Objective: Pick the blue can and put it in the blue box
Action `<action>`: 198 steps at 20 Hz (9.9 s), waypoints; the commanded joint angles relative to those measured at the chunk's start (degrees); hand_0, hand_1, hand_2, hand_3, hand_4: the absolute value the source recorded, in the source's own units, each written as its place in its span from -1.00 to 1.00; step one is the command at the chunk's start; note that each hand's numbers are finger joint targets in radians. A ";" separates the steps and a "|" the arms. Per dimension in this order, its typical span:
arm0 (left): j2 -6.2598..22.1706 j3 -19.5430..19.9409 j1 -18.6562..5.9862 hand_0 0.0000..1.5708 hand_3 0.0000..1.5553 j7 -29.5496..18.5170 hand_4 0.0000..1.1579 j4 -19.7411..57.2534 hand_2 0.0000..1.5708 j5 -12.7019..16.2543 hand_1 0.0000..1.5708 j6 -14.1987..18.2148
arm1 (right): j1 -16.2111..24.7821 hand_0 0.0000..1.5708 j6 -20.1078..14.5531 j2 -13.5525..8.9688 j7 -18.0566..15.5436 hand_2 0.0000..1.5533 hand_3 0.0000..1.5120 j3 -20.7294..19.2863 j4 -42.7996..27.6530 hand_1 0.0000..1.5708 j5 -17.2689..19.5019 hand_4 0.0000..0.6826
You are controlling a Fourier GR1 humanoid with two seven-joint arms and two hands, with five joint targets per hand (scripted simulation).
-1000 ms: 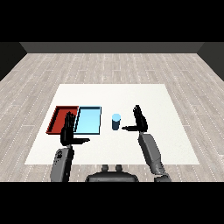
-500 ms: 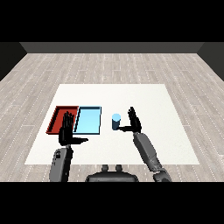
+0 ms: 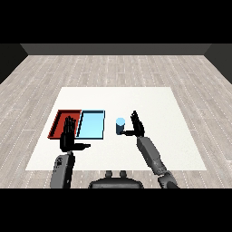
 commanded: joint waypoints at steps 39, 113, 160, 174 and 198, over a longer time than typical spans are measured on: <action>1.99 2.80 -2.50 -1.00 -1.00 -1.98 -1.00 3.73 -1.00 1.76 -1.00 -1.37 | -15.32 -1.00 -1.38 0.11 -12.80 -1.00 -1.00 18.36 24.78 -1.00 -23.11 -1.00; -1.96 -37.08 -26.33 -1.00 -1.00 -1.32 -1.00 34.90 -1.00 13.93 -1.00 26.66 | -0.95 0.77 -9.44 0.09 7.05 0.85 0.85 15.13 -22.96 0.77 9.08 0.92; -1.89 -30.74 -27.15 0.81 0.29 -2.21 0.18 36.30 0.72 8.64 0.81 28.86 | -5.22 0.61 -12.37 0.06 4.90 0.76 0.75 23.57 -21.95 0.61 -2.36 0.21; -0.44 -31.88 -25.25 1.00 0.91 0.60 0.96 34.97 0.98 6.66 1.00 30.91 | -1.23 -1.00 -15.34 0.10 8.67 -1.00 -1.00 26.22 -27.56 -1.00 0.66 -1.00; 2.12 -23.19 -28.35 1.00 0.92 5.13 0.96 38.26 1.00 0.06 1.00 30.39 | 15.17 -1.00 -2.18 -11.79 11.05 -1.00 -1.00 2.66 -49.10 -1.00 -5.21 -1.00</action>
